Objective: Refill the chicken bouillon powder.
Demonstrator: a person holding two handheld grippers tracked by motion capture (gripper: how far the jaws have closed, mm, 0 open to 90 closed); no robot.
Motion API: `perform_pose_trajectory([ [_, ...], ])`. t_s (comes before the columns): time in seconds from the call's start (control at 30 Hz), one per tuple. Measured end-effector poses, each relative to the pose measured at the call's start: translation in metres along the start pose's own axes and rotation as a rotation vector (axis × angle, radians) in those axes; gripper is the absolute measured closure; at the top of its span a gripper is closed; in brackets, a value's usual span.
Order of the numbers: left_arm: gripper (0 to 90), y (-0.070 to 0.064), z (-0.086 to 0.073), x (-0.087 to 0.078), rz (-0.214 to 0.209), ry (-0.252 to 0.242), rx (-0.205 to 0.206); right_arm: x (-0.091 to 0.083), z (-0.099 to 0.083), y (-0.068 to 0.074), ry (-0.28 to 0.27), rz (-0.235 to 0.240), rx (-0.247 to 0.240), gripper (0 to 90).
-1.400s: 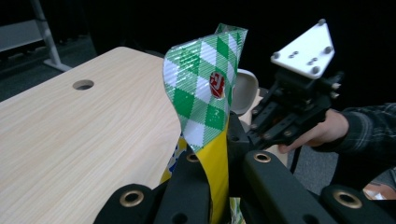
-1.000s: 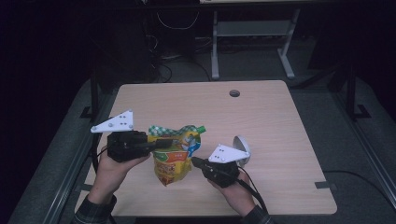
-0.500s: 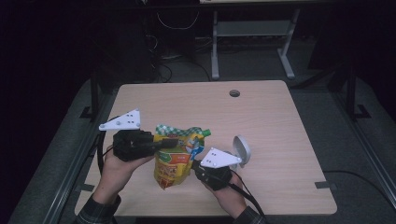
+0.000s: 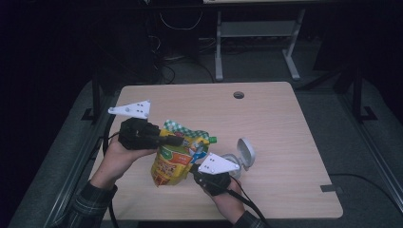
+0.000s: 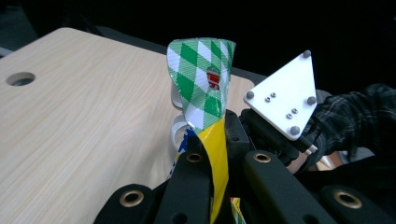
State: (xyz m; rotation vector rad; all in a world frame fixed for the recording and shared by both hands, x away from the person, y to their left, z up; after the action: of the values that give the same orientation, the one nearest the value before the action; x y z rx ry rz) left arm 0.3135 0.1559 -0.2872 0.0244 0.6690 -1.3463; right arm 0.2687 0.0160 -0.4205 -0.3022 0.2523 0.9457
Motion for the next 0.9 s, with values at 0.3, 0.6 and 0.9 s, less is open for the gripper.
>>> perform_pose_trajectory([
  [0.3, 90.0, 0.003, 0.010, 0.009, 0.016, 0.050, -0.022, 0.004, 0.000, 0.006, -0.015, -0.040, -0.032, 90.0],
  [0.6, 90.0, -0.002, 0.014, 0.019, 0.039, 0.088, -0.032, 0.008, 0.001, 0.012, -0.037, -0.048, -0.057, 90.0],
  [0.9, 90.0, -0.005, 0.018, 0.036, 0.088, 0.136, -0.044, 0.014, -0.001, 0.016, -0.041, -0.045, -0.070, 90.0],
])
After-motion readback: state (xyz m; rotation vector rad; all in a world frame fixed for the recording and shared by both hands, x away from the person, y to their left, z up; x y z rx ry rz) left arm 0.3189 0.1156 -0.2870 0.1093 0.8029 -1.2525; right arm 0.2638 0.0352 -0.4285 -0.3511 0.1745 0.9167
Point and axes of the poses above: each handheld gripper's, and its own axes: x roughly forward along the jaws, z roughly out of its top, y roughly to its left, the point moved 5 cm from there along x, roughly forward along the jaws, and after that the axes turned 10 degrees about -x, right-handed, at the moved point
